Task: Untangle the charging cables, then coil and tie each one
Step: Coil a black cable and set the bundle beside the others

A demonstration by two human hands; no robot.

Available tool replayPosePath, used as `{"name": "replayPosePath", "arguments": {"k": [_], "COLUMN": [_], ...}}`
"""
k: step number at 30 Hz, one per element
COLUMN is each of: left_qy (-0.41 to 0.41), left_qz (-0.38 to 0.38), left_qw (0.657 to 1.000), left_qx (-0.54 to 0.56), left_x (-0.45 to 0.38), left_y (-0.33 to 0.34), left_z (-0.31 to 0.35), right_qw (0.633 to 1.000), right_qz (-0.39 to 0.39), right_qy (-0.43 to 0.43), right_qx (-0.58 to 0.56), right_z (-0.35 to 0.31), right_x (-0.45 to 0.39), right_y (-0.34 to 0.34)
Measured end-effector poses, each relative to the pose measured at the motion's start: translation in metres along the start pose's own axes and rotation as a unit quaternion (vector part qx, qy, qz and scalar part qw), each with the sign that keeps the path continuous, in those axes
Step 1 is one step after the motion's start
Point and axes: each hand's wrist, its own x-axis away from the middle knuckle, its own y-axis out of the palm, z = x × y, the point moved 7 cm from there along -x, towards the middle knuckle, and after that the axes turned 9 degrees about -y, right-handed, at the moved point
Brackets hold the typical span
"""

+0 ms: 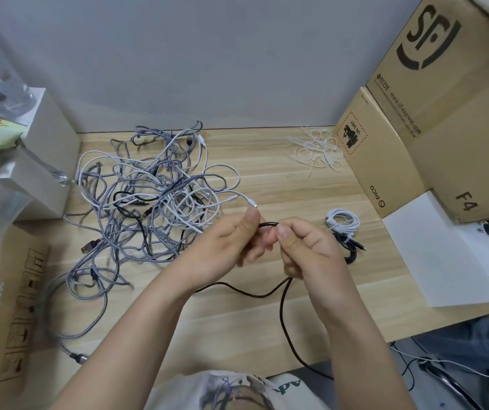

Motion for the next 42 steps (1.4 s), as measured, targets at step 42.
{"name": "replayPosePath", "arguments": {"k": [42], "left_qy": [-0.04], "left_qz": [0.01], "left_qw": [0.993], "left_qx": [-0.114], "left_x": [-0.005], "left_y": [0.006], "left_z": [0.017], "right_qw": [0.913], "right_qz": [0.033], "right_qy": [-0.181], "right_qx": [0.363], "right_z": [-0.023], "right_x": [0.012], "right_y": [0.011]}}
